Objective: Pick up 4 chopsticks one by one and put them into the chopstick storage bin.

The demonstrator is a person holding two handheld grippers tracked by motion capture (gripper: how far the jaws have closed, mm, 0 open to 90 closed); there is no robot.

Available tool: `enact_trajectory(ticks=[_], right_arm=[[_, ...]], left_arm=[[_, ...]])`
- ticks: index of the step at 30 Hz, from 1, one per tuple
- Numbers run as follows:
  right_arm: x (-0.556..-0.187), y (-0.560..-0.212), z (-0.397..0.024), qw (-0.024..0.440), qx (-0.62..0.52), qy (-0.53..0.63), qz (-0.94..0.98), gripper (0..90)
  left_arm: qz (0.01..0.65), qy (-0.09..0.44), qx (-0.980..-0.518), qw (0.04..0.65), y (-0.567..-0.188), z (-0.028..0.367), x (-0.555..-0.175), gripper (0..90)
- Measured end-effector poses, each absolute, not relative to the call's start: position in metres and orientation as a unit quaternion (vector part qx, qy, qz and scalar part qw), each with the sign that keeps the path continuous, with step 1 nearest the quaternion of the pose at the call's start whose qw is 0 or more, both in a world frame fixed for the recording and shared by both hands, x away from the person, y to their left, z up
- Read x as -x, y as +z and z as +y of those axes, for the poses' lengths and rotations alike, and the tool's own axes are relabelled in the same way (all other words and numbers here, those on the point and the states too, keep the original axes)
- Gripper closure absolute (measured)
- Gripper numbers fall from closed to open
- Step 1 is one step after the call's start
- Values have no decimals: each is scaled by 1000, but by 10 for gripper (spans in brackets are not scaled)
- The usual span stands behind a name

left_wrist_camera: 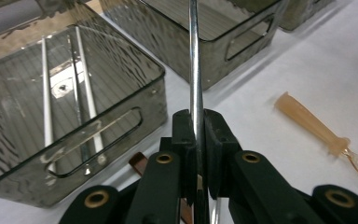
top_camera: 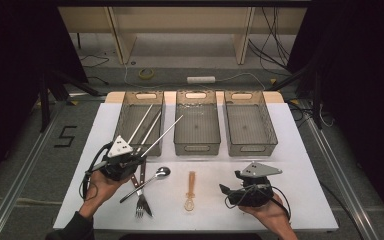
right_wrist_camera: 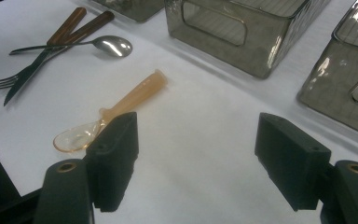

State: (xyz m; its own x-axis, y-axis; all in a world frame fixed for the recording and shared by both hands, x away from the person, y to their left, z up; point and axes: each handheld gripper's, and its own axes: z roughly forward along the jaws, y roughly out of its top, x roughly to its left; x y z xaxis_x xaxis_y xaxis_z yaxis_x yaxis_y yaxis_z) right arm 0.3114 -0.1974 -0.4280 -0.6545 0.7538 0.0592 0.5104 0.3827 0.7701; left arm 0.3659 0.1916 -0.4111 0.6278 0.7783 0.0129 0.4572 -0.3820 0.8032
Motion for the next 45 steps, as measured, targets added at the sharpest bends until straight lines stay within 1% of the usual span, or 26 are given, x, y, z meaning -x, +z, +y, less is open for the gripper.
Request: enact_trajectory(ticks=[4,10,27,38,45], right_arm=[[-310,-428,-197,155,-388,402,815,300],[-309,-428,-199,149,-391,414,808,291],[-303,-427,-204,143,-391,427,803,262],[-299,-427,-204,139,-386,425,807,262],[-297,-427,-203,136,-382,427,809,261]], left_arm=[[394,208,-801,401,-411,198,-372,836],[428,215,-780,403,-409,207,-385,836],[487,219,-754,383,-416,220,-438,835],[514,209,-745,372,-419,223,-466,835],[521,201,-752,351,-424,218,-479,834]])
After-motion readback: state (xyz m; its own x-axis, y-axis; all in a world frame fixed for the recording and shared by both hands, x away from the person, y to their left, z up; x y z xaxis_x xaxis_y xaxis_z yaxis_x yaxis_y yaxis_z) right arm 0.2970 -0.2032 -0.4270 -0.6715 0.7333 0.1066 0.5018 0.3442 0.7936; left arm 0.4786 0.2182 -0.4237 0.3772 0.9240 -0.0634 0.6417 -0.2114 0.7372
